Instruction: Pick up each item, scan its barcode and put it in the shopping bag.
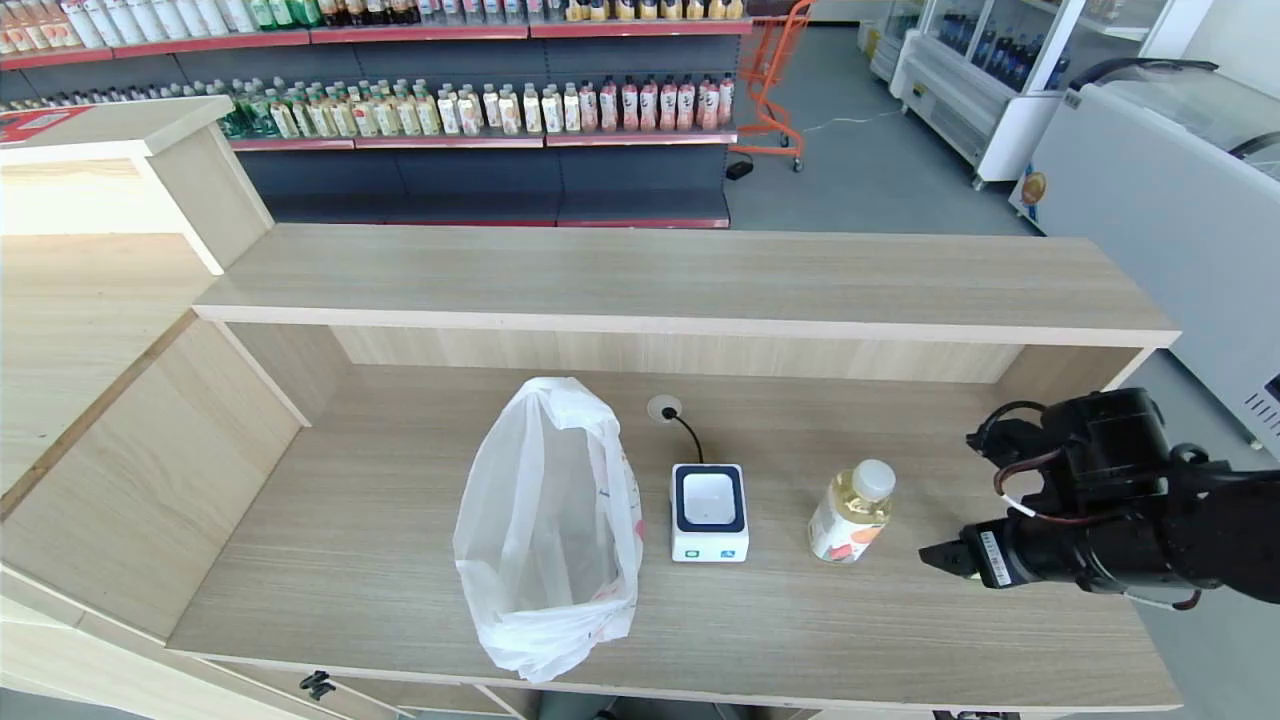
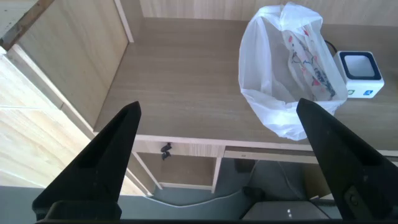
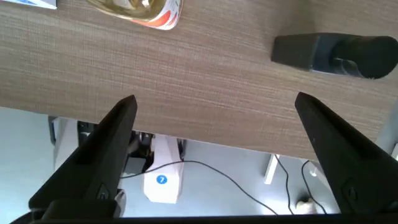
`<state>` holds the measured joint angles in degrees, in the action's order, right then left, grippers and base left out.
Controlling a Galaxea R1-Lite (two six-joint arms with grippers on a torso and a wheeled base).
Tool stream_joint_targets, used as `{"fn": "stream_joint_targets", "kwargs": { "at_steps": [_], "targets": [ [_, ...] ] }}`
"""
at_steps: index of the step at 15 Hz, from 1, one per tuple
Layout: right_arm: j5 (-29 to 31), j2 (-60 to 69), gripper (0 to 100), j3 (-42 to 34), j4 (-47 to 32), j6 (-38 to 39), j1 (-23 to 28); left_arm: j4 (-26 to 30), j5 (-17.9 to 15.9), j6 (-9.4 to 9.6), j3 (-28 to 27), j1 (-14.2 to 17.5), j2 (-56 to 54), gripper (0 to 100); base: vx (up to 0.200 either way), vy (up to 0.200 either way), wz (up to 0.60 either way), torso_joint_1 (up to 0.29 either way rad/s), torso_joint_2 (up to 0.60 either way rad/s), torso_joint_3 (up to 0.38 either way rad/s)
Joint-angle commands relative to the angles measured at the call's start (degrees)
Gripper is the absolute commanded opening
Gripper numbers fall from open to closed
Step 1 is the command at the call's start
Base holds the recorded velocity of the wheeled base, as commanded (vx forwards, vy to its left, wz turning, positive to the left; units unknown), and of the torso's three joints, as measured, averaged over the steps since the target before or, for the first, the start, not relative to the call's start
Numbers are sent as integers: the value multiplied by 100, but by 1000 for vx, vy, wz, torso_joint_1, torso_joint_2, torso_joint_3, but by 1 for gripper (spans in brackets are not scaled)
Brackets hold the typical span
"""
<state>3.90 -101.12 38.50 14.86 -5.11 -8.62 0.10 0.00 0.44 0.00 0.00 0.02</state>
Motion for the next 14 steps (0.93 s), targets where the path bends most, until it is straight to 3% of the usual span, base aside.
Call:
{"fn": "stream_joint_targets", "kwargs": {
  "at_steps": [1,6,14],
  "targets": [
    [524,-1164,100,-132,966,265,-395,-1,0,0,0,0,-2,100,0,0,0,0,0,0],
    [752,-1982,100,-88,2197,1557,-1186,-1,0,0,0,0,-2,100,0,0,0,0,0,0],
    [1104,-3071,100,334,4227,1574,-1485,-1,0,0,0,0,-2,100,0,0,0,0,0,0]
  ]
}}
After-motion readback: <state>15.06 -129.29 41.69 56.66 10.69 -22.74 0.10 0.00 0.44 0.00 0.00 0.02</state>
